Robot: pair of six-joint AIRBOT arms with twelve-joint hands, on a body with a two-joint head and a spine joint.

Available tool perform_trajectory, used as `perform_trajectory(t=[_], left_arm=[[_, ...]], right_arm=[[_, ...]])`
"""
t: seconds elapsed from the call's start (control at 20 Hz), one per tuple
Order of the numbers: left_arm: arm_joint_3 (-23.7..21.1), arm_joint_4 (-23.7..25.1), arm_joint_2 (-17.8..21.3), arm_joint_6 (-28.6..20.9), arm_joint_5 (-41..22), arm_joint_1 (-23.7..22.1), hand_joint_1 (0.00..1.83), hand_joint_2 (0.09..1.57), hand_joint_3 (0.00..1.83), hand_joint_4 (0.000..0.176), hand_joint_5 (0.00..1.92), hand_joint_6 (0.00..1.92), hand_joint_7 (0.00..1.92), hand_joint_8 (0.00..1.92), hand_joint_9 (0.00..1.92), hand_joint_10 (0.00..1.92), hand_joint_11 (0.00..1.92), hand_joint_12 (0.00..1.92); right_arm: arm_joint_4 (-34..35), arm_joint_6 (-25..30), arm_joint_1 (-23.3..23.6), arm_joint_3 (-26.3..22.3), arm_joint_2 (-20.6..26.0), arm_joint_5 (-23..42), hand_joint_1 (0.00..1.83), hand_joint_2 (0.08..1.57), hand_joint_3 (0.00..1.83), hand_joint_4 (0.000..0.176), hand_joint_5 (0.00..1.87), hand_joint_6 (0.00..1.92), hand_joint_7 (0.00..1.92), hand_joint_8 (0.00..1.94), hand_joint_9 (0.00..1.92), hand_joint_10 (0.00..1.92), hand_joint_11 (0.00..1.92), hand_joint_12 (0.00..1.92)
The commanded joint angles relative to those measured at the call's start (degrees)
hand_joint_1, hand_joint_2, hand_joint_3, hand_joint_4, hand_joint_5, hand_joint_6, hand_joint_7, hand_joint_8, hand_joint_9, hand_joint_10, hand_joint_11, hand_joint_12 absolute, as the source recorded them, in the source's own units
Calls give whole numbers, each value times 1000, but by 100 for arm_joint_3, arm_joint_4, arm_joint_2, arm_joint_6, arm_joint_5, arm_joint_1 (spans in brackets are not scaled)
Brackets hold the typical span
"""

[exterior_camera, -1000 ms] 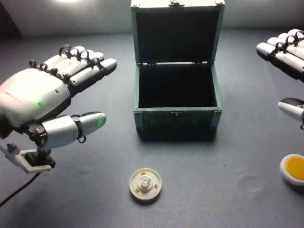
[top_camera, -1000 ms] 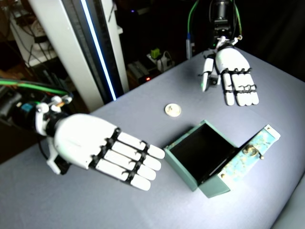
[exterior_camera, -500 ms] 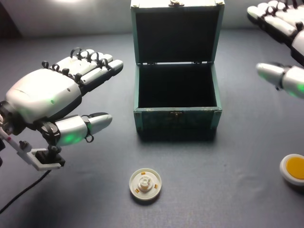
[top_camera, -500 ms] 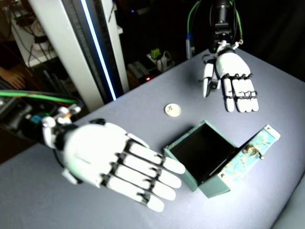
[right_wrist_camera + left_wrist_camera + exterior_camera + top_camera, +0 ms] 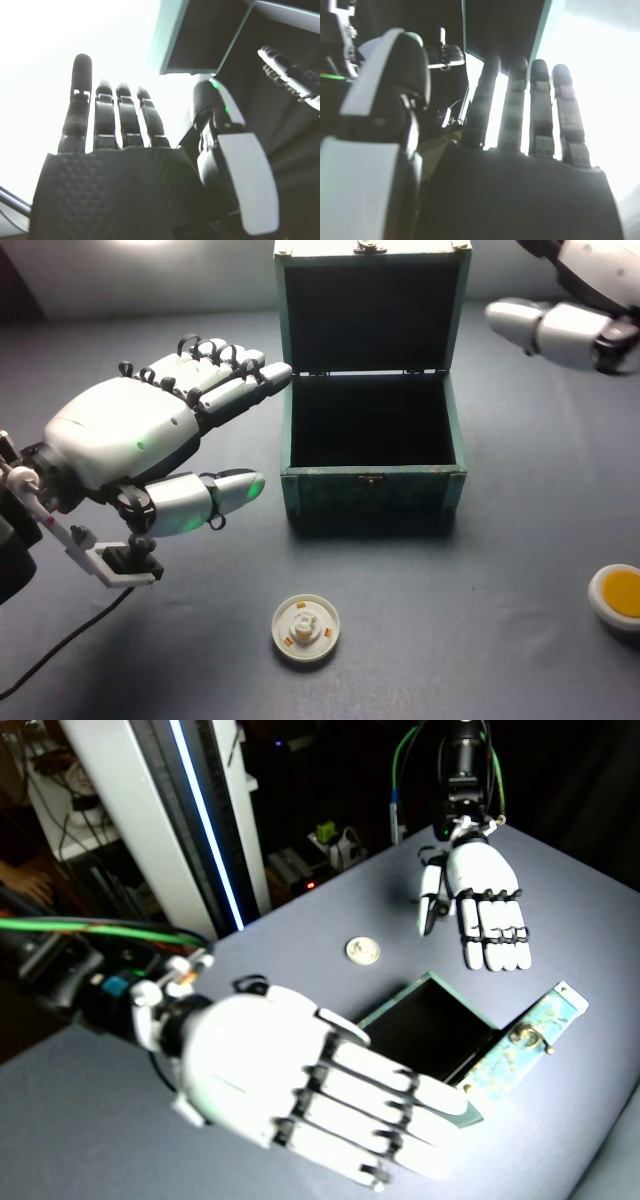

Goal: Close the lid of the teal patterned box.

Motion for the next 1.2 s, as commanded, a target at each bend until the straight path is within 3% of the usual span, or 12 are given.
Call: perform_trajectory(t=[0.0,0.05,0.1,0.4,0.45,0.5,0.6,0.7,0.75,0.8,0.95,1.15], left_arm=[[44,-13,-44,-33,-644,-76,205,1379,0,83,6,2,0,0,0,0,0,0],[62,-4,-70,-45,-625,-87,205,1375,0,81,15,6,0,0,0,0,0,0],[78,-2,-85,-62,-623,-87,185,1376,0,83,14,5,0,0,0,0,0,0],[149,43,-165,-100,-546,-125,193,1394,3,62,36,9,0,0,0,0,0,0],[163,59,-184,-114,-542,-142,181,1397,3,55,29,5,0,0,0,0,0,0],[164,60,-188,-114,-541,-144,181,1397,3,55,29,5,0,0,0,0,0,0],[180,66,-207,-124,-531,-149,197,1396,2,64,34,6,0,0,0,0,0,0],[189,66,-217,-138,-533,-152,232,1397,1,60,39,8,0,0,0,0,0,0],[190,66,-219,-142,-537,-159,253,1395,0,57,48,10,0,0,0,0,0,0],[190,66,-219,-142,-547,-161,305,1383,0,61,65,15,0,0,0,0,1,0],[190,66,-219,-147,-550,-168,296,1378,0,72,61,12,0,0,0,0,3,1],[189,66,-218,-174,-561,-168,300,1376,0,56,75,15,0,0,0,0,13,6]], right_arm=[[-44,-49,157,93,-23,455,244,1401,0,0,0,0,0,0,0,0,0,622],[-44,-77,271,171,-92,345,221,1408,1,0,0,0,0,0,0,0,0,124],[-44,-95,361,237,-153,258,202,1397,0,0,0,0,0,0,0,0,0,24],[-42,-119,747,737,-598,-314,225,1322,0,0,0,0,0,0,0,0,13,6],[-41,-119,788,818,-680,-418,230,1271,2,0,0,0,3,0,53,20,0,1188],[-40,-119,791,826,-689,-428,230,1271,2,0,0,0,3,0,53,20,0,1188],[-38,-119,799,876,-756,-499,348,1241,0,0,59,9,198,24,243,183,0,1650],[-39,-119,799,896,-787,-547,388,1250,2,0,283,102,417,70,281,712,176,1706],[-39,-119,799,899,-790,-560,413,1259,2,0,374,457,543,368,333,1115,253,1781],[-40,-119,799,899,-799,-580,335,1285,2,0,450,691,656,563,534,1125,359,1723],[-44,-119,798,899,-809,-607,331,1284,0,0,492,796,779,602,681,1058,460,1662],[-73,-119,798,802,-808,-603,345,1289,0,0,537,808,661,872,633,1284,547,1706]])
